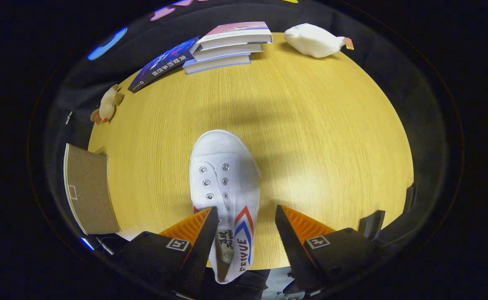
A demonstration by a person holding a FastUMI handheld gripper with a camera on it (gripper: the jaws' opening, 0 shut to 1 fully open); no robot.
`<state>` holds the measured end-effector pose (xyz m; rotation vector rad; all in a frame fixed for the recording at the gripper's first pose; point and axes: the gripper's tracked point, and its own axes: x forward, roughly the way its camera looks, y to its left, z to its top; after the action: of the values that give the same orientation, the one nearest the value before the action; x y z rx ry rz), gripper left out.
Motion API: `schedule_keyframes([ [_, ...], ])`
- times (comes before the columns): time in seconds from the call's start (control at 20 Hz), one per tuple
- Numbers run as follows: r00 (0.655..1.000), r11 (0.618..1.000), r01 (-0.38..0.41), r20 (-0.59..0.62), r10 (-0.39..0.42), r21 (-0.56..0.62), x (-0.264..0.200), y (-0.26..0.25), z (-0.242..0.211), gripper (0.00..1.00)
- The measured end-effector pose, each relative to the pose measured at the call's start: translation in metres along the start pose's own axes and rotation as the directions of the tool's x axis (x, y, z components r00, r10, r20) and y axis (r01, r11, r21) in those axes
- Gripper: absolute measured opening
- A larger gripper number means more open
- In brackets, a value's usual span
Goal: Open the storage box then place both shoes into the box .Put the left shoe in first, then the right shoe, with the right side of both shoes facing outward in a uniform manner.
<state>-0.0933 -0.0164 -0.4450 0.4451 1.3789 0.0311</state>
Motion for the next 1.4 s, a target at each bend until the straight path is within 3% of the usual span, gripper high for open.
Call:
schedule_keyframes([
  [0.15,0.999,1.000,-0.011,-0.042,0.010,-0.021,0.004,0.005,-0.001,0.63],
  [0.2,0.998,0.999,0.021,-0.053,-0.023,-0.036,0.004,-0.004,-0.002,0.61],
  [0.3,0.999,1.000,0.015,-0.045,-0.015,0.010,0.004,-0.007,0.002,0.33],
  [0.4,1.000,0.999,-0.001,-0.027,0.002,0.038,-0.001,-0.007,0.001,0.16],
  [0.45,1.000,0.996,-0.012,-0.016,0.014,0.085,-0.004,-0.004,0.001,0.12],
  [0.65,0.997,0.982,-0.080,0.022,0.078,0.168,-0.031,0.020,0.004,0.12],
  [0.9,0.986,0.983,-0.157,0.074,0.150,0.099,-0.079,0.070,0.019,0.12],
  [1.4,0.914,0.920,-0.391,0.122,0.386,0.015,-0.177,0.249,0.054,0.12],
])
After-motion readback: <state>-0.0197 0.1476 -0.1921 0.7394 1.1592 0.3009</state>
